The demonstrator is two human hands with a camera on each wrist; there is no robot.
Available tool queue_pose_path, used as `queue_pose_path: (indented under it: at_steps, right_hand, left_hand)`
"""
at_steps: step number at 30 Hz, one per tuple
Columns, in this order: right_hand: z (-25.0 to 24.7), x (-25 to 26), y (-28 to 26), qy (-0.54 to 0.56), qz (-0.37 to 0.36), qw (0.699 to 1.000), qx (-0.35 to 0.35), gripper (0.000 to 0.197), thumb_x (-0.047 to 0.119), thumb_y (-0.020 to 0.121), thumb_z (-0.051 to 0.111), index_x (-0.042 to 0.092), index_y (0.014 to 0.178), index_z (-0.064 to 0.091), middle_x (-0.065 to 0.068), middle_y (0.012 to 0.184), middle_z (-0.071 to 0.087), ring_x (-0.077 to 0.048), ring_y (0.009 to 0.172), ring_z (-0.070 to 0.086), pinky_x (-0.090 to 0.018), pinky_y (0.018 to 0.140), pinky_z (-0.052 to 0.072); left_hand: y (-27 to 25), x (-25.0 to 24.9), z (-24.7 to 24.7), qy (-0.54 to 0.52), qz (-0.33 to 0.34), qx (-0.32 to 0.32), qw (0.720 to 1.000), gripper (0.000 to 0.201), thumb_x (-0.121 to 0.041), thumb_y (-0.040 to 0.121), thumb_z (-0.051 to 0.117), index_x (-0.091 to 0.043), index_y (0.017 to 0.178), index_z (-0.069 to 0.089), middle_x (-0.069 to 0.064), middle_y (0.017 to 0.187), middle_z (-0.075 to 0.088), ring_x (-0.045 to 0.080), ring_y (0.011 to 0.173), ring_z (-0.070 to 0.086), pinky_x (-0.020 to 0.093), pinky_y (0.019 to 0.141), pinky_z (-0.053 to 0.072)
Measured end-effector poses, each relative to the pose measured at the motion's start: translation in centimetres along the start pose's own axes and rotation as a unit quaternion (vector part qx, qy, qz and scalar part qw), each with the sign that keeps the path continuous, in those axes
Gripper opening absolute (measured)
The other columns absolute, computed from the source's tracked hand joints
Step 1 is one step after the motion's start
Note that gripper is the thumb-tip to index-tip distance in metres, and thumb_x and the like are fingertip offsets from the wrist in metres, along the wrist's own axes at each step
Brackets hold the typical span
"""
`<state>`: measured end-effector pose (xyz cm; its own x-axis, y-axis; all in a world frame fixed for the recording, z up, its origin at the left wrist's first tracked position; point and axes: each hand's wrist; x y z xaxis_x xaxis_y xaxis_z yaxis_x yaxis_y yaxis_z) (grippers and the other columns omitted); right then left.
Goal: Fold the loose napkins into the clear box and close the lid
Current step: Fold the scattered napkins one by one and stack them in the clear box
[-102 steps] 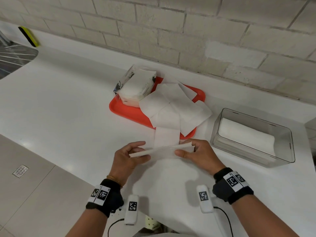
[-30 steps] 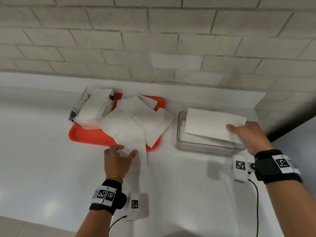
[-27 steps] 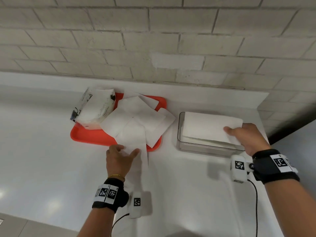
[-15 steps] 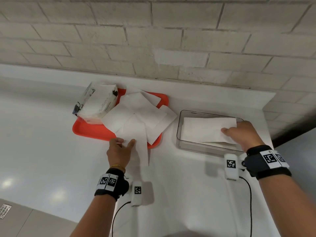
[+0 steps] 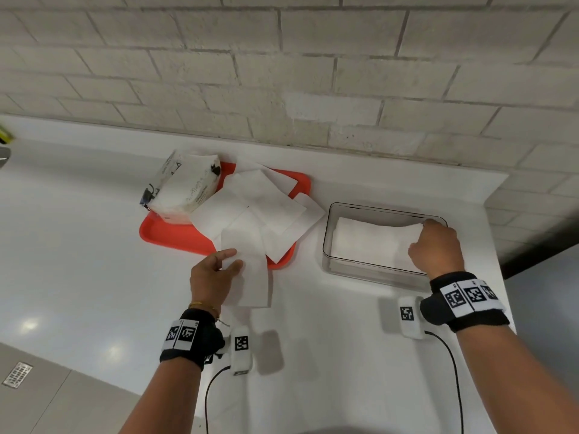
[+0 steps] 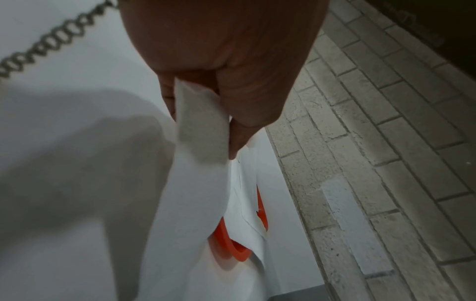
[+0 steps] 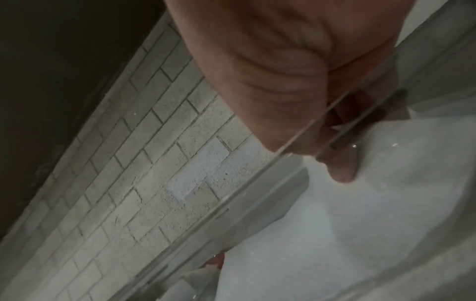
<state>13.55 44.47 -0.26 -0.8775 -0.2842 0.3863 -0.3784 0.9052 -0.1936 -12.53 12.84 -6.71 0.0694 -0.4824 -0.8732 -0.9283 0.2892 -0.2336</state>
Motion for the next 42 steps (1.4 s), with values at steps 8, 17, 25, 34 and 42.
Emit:
queue_pose_path:
  at_steps: [8, 17, 25, 34, 42]
  right_hand:
    - [0.4, -0.6, 0.7, -0.067, -0.043, 0.997, -0.007, 0.034, -0.004, 0.089, 0.061, -0.008, 0.122, 0.056, -0.030, 0.123, 0.061, -0.045, 0.111, 0.062, -0.040, 0.083, 0.050]
    - [0.9, 0.5, -0.8, -0.041, -0.119, 0.992, 0.015, 0.036, 0.041, 0.092, 0.073, 0.014, 0.117, 0.075, -0.011, 0.123, 0.070, -0.035, 0.116, 0.063, -0.040, 0.094, 0.052]
    - [0.8, 2.3, -1.4, -0.085, -0.112, 0.974, 0.175, 0.082, 0.068, 0.103, 0.012, 0.010, 0.069, 0.057, -0.010, 0.081, 0.064, -0.031, 0.089, 0.058, -0.038, 0.078, 0.042]
    - [0.8, 3.0, -2.4, -0.086, -0.091, 0.975, 0.182, 0.089, 0.072, 0.099, 0.005, 0.008, 0.069, 0.059, -0.011, 0.083, 0.064, -0.030, 0.088, 0.060, -0.039, 0.080, 0.042]
    - [-0.3, 10.0, -11.2, 0.194, -0.257, 0.940, 0.116, 0.054, 0.074, 0.071, 0.073, 0.040, 0.114, 0.072, 0.021, 0.108, 0.072, 0.003, 0.096, 0.066, -0.024, 0.084, 0.053]
  left_hand:
    - [-2.4, -1.3, -1.2, -0.068, 0.015, -0.010, 0.997, 0.029, -0.013, 0.085, 0.082, -0.039, 0.096, 0.080, -0.004, 0.102, 0.070, 0.023, 0.092, 0.064, 0.042, 0.090, 0.057]
    - [-4.9, -2.9, -3.0, -0.106, 0.037, -0.006, 0.994, 0.026, -0.015, 0.085, 0.083, -0.039, 0.094, 0.083, 0.000, 0.093, 0.067, 0.021, 0.089, 0.058, 0.046, 0.096, 0.056]
    - [-6.8, -2.6, -3.8, -0.061, 0.082, 0.057, 0.993, 0.024, -0.013, 0.086, 0.082, -0.035, 0.096, 0.084, 0.000, 0.073, 0.051, 0.022, 0.073, 0.047, 0.037, 0.079, 0.051]
    - [-8.0, -4.1, -5.0, 0.015, 0.161, 0.114, 0.980, 0.024, -0.011, 0.083, 0.085, -0.033, 0.092, 0.085, 0.002, 0.065, 0.029, 0.017, 0.061, 0.029, 0.019, 0.061, 0.034]
    - [-8.6, -6.8, -7.9, -0.162, 0.138, 0.214, 0.953, 0.031, -0.003, 0.081, 0.082, -0.022, 0.106, 0.083, -0.003, 0.083, 0.075, 0.021, 0.084, 0.071, 0.026, 0.082, 0.056]
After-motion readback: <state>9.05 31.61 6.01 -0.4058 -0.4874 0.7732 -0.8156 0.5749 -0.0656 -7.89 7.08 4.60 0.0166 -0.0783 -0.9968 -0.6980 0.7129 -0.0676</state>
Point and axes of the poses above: each hand's wrist, its own y-axis towards the middle knuckle, its own z-axis out of the palm, x = y × z
